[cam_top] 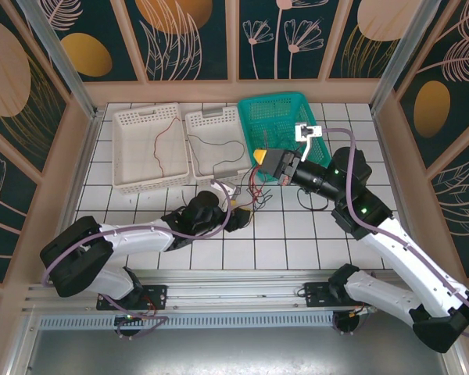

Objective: Untangle the cables

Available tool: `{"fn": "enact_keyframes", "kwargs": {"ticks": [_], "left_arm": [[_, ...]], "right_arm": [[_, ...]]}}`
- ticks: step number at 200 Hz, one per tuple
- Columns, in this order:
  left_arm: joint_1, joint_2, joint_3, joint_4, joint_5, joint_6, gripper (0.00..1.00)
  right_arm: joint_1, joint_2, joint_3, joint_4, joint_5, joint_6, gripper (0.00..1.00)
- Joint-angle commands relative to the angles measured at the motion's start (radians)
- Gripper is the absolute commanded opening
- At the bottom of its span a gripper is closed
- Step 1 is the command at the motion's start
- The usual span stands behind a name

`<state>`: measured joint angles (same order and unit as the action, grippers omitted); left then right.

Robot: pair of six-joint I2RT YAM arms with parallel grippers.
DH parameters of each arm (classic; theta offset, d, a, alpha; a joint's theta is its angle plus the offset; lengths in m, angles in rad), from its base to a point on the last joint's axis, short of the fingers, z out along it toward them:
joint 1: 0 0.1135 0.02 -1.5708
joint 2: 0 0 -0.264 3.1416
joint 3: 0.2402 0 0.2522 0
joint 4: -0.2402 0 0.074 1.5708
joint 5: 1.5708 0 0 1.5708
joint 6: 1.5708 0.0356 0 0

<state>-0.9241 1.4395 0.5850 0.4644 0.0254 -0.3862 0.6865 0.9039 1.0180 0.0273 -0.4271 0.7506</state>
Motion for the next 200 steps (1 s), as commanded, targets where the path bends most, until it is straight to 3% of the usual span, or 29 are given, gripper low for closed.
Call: {"fn": "enact_keyframes", "kwargs": {"ticks": [1, 50, 138, 200], "left_arm": [[-0.007, 0.009, -0.003, 0.037, 0.019, 0.005, 0.47], [-0.007, -0.012, -0.031, 0.012, 0.02, 0.003, 0.0], [-0.005, -0.23, -0.191, -0.109, -0.109, -0.066, 0.0], [-0.006, -0.339, -0.157, -0.358, -0.32, -0.136, 0.0]], "right_arm": [[0.011, 0.0, 0.041, 0.063, 0.005, 0.015, 0.0], [0.013, -0.011, 0.05, 0.018, 0.08, -0.007, 0.0], [0.01, -0.163, 0.032, -0.119, 0.435, -0.077, 0.0], [0.008, -0.239, 0.03, -0.212, 0.659, -0.117, 0.0]]}}
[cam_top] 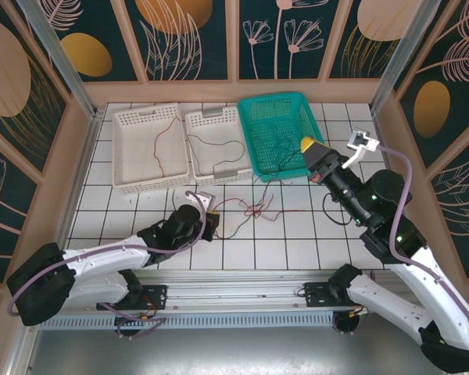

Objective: Untangle the cables

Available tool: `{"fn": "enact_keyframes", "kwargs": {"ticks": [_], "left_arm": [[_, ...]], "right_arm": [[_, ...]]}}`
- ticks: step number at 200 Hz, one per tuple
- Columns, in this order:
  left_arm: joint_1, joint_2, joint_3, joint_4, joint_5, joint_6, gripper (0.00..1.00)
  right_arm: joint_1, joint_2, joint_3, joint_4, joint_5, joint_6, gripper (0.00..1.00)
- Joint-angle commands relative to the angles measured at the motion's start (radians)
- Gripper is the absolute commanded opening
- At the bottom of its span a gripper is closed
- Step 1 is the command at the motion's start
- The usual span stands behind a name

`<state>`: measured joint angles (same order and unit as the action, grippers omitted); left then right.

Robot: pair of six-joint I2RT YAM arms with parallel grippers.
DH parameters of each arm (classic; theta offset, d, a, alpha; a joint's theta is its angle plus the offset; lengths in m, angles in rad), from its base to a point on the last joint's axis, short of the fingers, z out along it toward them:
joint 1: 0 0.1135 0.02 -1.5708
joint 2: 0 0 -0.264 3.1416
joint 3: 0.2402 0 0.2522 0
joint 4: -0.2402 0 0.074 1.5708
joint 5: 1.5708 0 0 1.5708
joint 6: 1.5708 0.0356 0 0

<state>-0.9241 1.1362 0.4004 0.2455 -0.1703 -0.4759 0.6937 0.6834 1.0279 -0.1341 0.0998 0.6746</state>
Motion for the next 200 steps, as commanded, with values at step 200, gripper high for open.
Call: {"fn": "enact_keyframes", "kwargs": {"ticks": [200], "left_arm": [[0.118, -0.316, 0.141, -0.548, -0.401, -0.287, 0.0]], "right_arm": [[0.002, -0.197, 0.167, -0.21, 0.749, -0.296, 0.0]]}}
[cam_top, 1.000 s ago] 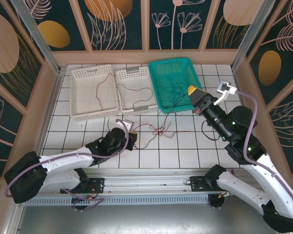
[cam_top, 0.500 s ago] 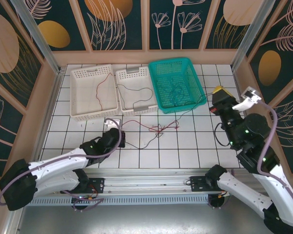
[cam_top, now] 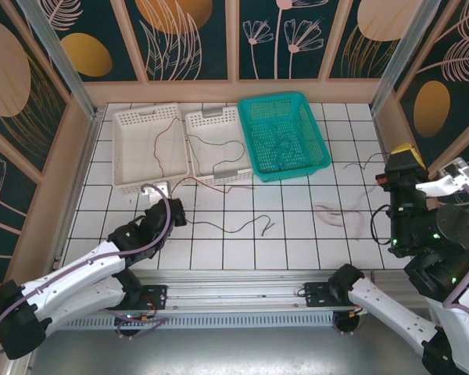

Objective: Untangle the cables

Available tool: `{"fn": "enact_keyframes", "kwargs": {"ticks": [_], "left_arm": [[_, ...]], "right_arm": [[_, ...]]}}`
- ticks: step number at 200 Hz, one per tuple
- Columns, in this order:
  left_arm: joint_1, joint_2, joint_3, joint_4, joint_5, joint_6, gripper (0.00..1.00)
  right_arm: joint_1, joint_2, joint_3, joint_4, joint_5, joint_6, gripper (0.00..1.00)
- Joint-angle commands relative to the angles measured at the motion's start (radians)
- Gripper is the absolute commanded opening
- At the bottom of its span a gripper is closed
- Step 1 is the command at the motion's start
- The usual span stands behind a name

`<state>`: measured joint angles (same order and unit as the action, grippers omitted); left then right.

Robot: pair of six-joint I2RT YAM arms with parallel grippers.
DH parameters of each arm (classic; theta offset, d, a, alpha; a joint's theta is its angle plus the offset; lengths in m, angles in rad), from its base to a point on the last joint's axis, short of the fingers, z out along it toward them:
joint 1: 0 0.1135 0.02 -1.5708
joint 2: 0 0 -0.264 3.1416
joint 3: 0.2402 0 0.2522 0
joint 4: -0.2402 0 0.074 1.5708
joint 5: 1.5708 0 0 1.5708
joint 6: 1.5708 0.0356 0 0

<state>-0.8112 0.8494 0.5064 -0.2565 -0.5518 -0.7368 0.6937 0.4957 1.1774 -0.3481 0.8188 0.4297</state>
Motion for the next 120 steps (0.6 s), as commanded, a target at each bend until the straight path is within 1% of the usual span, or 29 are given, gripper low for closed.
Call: {"fn": "enact_keyframes", "kwargs": {"ticks": [1, 33, 64, 96, 120], "left_arm": [[0.006, -0.031, 0.035, -0.044, -0.018, -0.025, 0.0], [0.005, -0.067, 0.081, -0.021, 0.031, 0.006, 0.0], [0.006, -0.085, 0.176, -0.039, 0.059, 0.046, 0.0], [0.005, -0.083, 0.288, -0.054, 0.05, 0.09, 0.0], [0.006, -0.062, 0.378, -0.078, -0.001, 0.142, 0.0]], "right_arm": [[0.001, -0.009, 0.018, 0.004, 0.026, -0.051, 0.0], [0.001, 0.026, -0.014, 0.012, -0.079, -0.057, 0.0], [0.002, 0.032, -0.04, 0.046, -0.132, -0.058, 0.0], [0.001, 0.052, -0.057, 0.058, -0.18, -0.055, 0.0], [0.001, 0.057, -0.082, 0.082, -0.226, -0.041, 0.0]]}}
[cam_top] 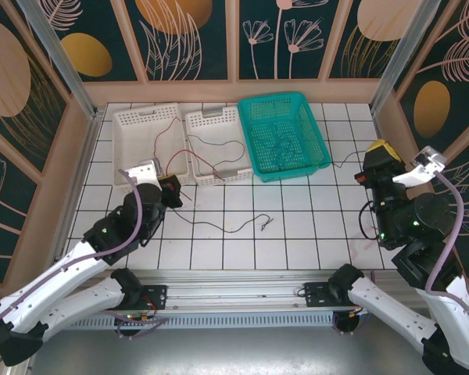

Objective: Untangle the cables

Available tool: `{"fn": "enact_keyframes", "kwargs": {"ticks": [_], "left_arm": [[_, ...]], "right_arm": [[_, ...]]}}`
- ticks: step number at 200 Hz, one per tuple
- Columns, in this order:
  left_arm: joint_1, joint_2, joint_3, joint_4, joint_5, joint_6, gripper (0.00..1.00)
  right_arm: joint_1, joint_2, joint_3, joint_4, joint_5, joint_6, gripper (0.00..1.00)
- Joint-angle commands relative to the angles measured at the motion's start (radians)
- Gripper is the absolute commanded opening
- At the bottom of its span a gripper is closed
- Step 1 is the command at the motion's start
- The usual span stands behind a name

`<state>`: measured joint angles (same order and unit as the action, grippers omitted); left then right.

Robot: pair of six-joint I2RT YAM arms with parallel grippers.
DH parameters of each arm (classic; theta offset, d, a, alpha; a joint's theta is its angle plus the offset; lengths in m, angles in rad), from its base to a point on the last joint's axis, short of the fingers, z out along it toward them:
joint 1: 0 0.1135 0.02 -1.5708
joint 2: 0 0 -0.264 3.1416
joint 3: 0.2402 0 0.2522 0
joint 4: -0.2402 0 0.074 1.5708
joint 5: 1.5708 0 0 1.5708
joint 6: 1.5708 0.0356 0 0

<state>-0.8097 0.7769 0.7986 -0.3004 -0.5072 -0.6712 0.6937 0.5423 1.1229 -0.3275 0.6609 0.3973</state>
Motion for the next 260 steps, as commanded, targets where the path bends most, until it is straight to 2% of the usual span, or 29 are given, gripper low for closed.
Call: {"fn": "enact_keyframes", "kwargs": {"ticks": [1, 51, 85, 110, 179, 260], "left_arm": [[0.004, 0.011, 0.089, -0.036, -0.049, 0.079, 0.0], [0.007, 0.035, 0.245, -0.093, -0.339, 0.217, 0.0], [0.04, 0.08, 0.286, -0.074, -0.449, 0.291, 0.0], [0.106, 0.111, 0.299, -0.031, -0.431, 0.336, 0.0], [0.381, 0.215, 0.368, 0.027, -0.286, 0.388, 0.0], [0.593, 0.394, 0.34, 0.055, -0.148, 0.289, 0.0]], "right_arm": [[0.001, 0.01, -0.028, 0.063, -0.072, -0.008, 0.0], [0.001, 0.068, -0.084, 0.09, -0.224, 0.052, 0.0], [0.001, 0.097, -0.118, 0.13, -0.305, 0.083, 0.0], [0.001, 0.114, -0.116, 0.14, -0.345, 0.092, 0.0], [0.001, 0.128, -0.116, 0.13, -0.416, 0.117, 0.0], [0.001, 0.127, -0.134, 0.134, -0.437, 0.117, 0.0]]}}
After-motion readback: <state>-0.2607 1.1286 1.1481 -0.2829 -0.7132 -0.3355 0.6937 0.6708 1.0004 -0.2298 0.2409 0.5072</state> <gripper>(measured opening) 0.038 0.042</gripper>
